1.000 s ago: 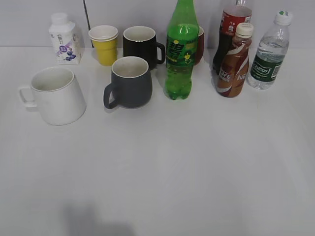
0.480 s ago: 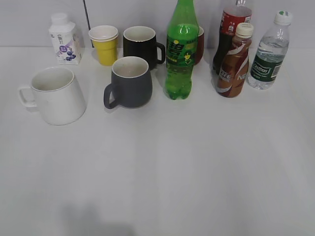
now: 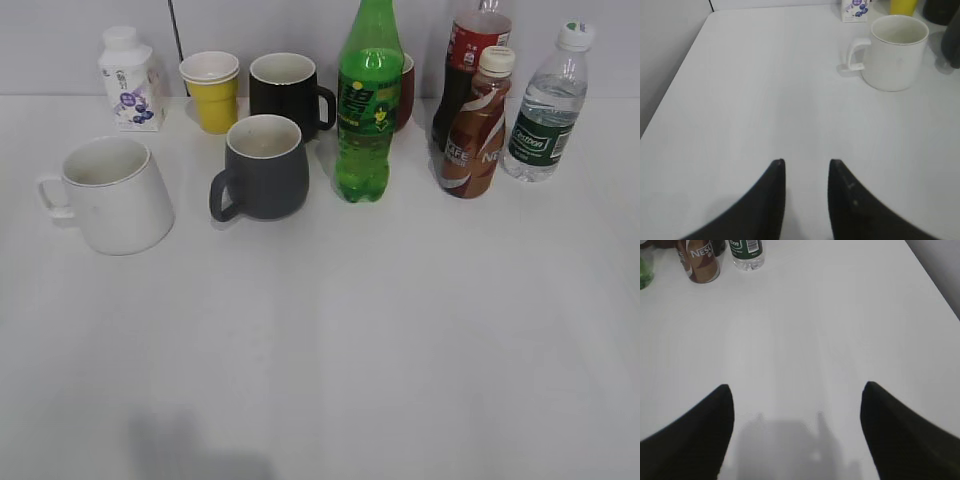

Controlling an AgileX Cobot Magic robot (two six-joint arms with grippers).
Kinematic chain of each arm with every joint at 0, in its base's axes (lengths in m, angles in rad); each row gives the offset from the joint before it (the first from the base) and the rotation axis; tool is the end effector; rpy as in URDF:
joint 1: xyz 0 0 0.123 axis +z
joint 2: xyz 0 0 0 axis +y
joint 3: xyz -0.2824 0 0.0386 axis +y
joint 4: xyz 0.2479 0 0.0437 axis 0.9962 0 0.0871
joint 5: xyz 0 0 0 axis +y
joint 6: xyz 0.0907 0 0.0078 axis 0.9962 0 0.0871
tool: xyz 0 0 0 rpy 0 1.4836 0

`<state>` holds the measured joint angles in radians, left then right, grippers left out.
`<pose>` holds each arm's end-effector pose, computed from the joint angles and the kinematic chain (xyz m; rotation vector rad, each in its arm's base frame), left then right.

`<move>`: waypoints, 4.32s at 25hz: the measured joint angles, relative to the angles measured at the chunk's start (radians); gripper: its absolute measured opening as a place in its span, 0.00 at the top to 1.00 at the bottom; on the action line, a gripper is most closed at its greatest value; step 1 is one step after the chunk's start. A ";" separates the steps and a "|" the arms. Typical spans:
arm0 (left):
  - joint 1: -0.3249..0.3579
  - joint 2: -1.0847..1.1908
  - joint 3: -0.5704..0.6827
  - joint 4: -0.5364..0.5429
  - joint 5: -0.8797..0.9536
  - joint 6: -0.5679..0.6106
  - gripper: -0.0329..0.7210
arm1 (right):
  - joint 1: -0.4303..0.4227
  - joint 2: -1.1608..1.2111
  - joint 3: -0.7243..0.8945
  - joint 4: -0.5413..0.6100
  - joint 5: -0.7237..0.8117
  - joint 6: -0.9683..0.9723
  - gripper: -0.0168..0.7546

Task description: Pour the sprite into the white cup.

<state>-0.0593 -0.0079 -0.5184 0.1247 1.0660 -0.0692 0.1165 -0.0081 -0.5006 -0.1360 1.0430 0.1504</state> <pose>-0.0082 0.0104 0.2823 -0.0181 2.0177 0.0670 -0.0046 -0.0113 0.2793 0.0396 2.0102 0.0081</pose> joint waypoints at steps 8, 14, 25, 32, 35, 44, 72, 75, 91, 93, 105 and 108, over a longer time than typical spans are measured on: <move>0.000 0.000 -0.020 -0.028 -0.136 0.000 0.65 | 0.000 0.000 0.000 0.000 0.000 0.000 0.22; 0.000 0.003 -0.012 -0.031 -0.644 0.000 0.65 | 0.000 0.000 0.000 0.000 0.000 0.000 0.22; 0.000 0.502 0.124 -0.024 -1.238 0.000 0.64 | 0.000 0.000 0.000 0.000 0.000 0.000 0.22; 0.000 1.056 0.203 -0.017 -1.626 0.000 0.64 | 0.000 0.000 0.000 0.000 0.000 0.000 0.22; 0.000 1.226 0.253 -0.017 -1.786 0.000 0.64 | 0.000 0.000 0.000 0.000 0.000 0.000 0.22; 0.000 1.670 0.313 0.021 -2.245 0.004 0.64 | 0.000 0.000 0.000 0.000 0.000 0.000 0.22; 0.000 1.901 0.071 0.030 -2.265 0.011 0.72 | 0.000 0.000 0.000 0.001 0.000 0.000 0.22; 0.001 1.906 0.059 0.028 -2.247 0.017 0.89 | 0.000 0.000 0.000 0.005 0.000 0.000 0.22; 0.001 1.661 0.164 0.125 -2.233 0.023 0.89 | 0.000 0.358 -0.062 0.302 -1.031 -0.355 0.22; 0.001 1.612 0.182 0.161 -2.233 0.023 0.89 | 0.002 0.454 -0.089 0.311 -1.148 -0.365 0.22; 0.001 1.364 0.200 0.246 -2.080 0.023 0.89 | 0.322 0.896 -0.013 0.283 -1.337 -0.227 0.35; 0.001 1.351 0.200 0.274 -2.066 0.023 0.89 | 0.421 1.057 0.074 0.292 -1.494 -0.214 0.35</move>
<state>-0.0585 1.3430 -0.3184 0.3988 -1.0001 -0.0463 0.5378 1.0486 -0.4268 0.1557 -0.4511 -0.0633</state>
